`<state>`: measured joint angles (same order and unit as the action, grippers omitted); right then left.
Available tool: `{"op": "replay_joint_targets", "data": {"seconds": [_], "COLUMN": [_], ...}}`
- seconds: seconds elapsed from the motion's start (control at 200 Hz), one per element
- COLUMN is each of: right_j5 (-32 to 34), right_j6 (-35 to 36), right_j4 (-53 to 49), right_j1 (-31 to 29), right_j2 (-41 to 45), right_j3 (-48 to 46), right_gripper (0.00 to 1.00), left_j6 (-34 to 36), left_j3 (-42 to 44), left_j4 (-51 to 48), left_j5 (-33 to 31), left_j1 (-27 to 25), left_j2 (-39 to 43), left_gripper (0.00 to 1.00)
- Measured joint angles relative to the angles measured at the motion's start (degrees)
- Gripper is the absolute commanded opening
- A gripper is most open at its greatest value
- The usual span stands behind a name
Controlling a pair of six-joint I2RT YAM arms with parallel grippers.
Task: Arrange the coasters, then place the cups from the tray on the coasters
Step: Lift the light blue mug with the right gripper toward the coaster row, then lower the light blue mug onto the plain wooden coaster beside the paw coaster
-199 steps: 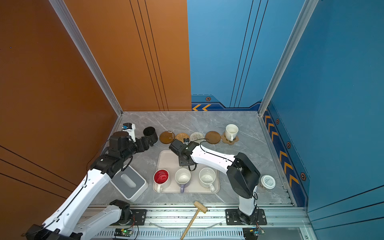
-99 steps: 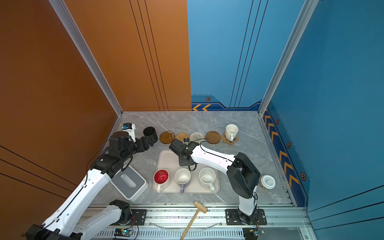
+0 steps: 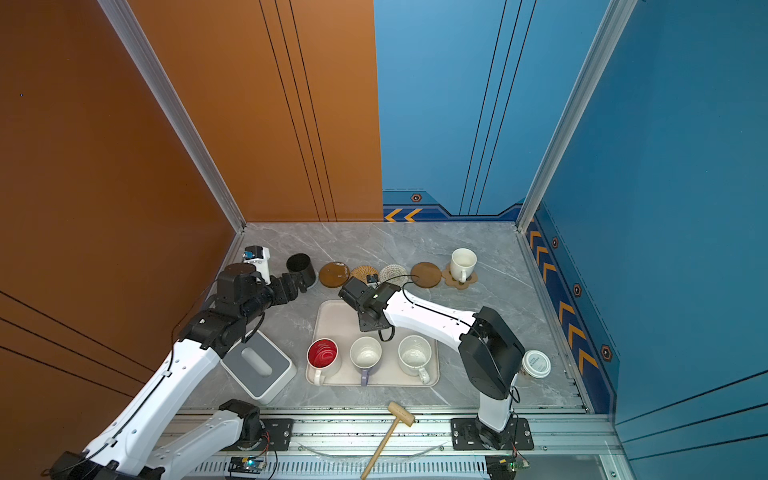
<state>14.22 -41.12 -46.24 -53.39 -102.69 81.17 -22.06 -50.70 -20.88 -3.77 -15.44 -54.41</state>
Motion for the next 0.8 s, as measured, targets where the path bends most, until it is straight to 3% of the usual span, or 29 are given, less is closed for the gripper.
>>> {"op": "replay_joint_targets", "data": {"seconds": [0.335,0.801], "right_j5": [1.3,2.6], "right_j6": [2.4,7.5], "right_j4": [-1.3,-1.5], "right_j1": [2.1,10.3], "right_j2": [1.4,5.8], "right_j3": [0.3,1.7], "right_gripper": [0.00,0.00], "left_j6": [0.0,-0.5], "left_j3": [0.0,0.0], "left_j4": [0.0,0.0], "left_j5": [0.0,0.0], "left_j1": [0.0,0.0], "left_j2": [0.0,0.4], "left_gripper": [0.77,0.77]}}
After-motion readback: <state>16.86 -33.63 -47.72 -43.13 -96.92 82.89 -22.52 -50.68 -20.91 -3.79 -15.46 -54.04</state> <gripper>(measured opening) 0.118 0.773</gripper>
